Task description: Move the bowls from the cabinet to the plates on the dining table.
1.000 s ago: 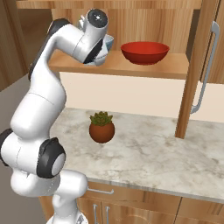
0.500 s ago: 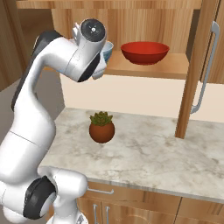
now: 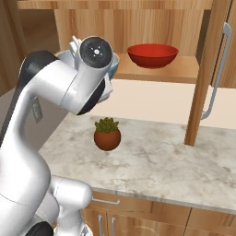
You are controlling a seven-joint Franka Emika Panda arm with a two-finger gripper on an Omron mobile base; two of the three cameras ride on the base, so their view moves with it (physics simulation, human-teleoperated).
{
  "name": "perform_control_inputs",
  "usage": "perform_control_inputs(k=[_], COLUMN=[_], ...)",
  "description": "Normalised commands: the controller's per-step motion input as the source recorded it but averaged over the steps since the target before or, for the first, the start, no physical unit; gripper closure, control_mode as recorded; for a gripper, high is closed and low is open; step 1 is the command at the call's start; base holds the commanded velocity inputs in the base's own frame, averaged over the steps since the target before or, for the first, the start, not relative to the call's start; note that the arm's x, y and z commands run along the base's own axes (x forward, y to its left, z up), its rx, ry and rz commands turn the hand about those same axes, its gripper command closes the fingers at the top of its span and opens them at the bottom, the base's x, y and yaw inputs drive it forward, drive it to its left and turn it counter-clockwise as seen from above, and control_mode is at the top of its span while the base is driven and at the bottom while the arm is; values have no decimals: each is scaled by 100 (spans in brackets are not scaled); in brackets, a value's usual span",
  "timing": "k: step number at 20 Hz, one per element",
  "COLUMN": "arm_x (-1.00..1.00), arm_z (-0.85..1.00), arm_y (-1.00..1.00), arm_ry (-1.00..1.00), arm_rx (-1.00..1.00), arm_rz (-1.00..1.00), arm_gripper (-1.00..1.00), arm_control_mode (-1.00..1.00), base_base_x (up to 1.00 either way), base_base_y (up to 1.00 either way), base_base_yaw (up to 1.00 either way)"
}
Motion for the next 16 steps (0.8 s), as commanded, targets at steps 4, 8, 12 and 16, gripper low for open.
perform_control_inputs(k=[4,8,12,16], arm_x=[-94,-93,-69,-8], arm_z=[0,0,-28,-52], arm_y=[0,0,0,0], arm_ry=[0,0,5,9], arm_rx=[0,0,-7,-11], arm_rz=[6,4,0,0], arm_gripper=[100,100,100,100], arm_control_mode=[-100,-100,-100,-100], base_base_x=[0,0,0,0], base_base_y=[0,0,0,0], base_base_yaw=[0,0,0,0])
